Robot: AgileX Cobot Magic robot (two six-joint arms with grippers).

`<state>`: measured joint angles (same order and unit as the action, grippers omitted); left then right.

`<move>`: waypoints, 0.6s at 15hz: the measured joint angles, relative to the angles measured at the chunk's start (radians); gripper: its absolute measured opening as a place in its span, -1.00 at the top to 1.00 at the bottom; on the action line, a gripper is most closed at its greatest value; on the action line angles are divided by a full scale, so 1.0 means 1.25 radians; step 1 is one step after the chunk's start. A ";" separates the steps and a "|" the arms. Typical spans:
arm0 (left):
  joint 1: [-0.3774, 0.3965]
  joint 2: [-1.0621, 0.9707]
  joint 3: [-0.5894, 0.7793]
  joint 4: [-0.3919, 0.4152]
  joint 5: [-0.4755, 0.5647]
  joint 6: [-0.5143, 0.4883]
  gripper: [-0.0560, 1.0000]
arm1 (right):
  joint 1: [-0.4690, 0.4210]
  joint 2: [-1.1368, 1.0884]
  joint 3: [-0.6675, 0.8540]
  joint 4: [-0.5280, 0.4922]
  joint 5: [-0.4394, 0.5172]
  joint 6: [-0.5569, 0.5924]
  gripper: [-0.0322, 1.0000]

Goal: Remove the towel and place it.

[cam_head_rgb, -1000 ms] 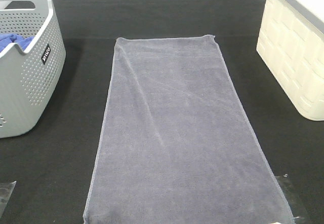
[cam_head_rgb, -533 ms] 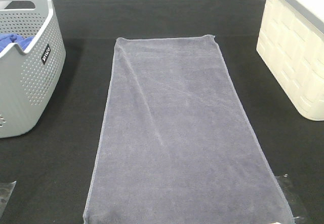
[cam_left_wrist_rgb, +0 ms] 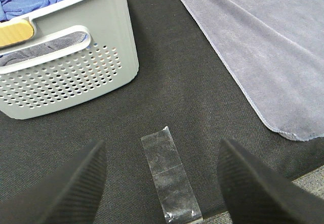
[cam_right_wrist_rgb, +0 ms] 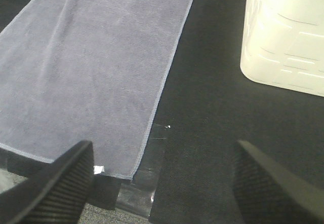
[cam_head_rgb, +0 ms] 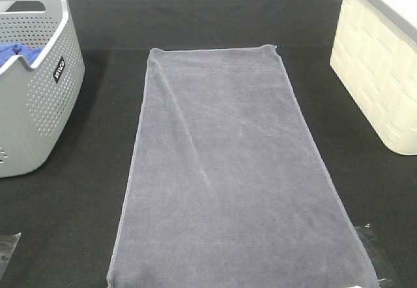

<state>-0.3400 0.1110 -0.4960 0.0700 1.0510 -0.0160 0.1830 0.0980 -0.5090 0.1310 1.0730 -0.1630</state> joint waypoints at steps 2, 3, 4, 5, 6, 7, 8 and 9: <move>0.078 -0.018 0.000 -0.001 -0.002 0.000 -0.27 | -0.067 0.000 0.000 0.002 -0.001 0.000 -0.44; 0.130 -0.035 0.000 -0.001 -0.002 0.000 -0.27 | -0.099 0.000 0.000 0.002 -0.001 0.000 -0.44; 0.182 -0.051 0.000 -0.001 -0.002 0.000 -0.27 | -0.113 0.000 0.000 0.002 -0.001 0.000 -0.44; 0.222 -0.070 0.000 0.000 -0.002 0.000 -0.27 | -0.115 0.000 0.000 0.002 -0.001 0.000 -0.44; 0.254 -0.087 0.000 0.000 -0.002 0.000 -0.27 | -0.115 0.000 0.000 0.007 -0.001 0.000 -0.44; 0.272 -0.091 0.000 0.000 -0.002 0.000 -0.27 | -0.115 -0.001 0.000 0.009 -0.001 -0.001 -0.44; 0.283 -0.091 0.000 0.000 -0.002 0.000 -0.27 | -0.115 -0.009 0.000 0.010 -0.001 -0.001 -0.44; 0.284 -0.091 0.000 0.000 -0.002 0.000 -0.27 | -0.115 -0.027 0.000 0.010 -0.002 -0.001 -0.44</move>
<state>0.0150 -0.0030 -0.4960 0.0700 1.0490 -0.0160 0.0390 0.0640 -0.5090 0.1440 1.0710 -0.1640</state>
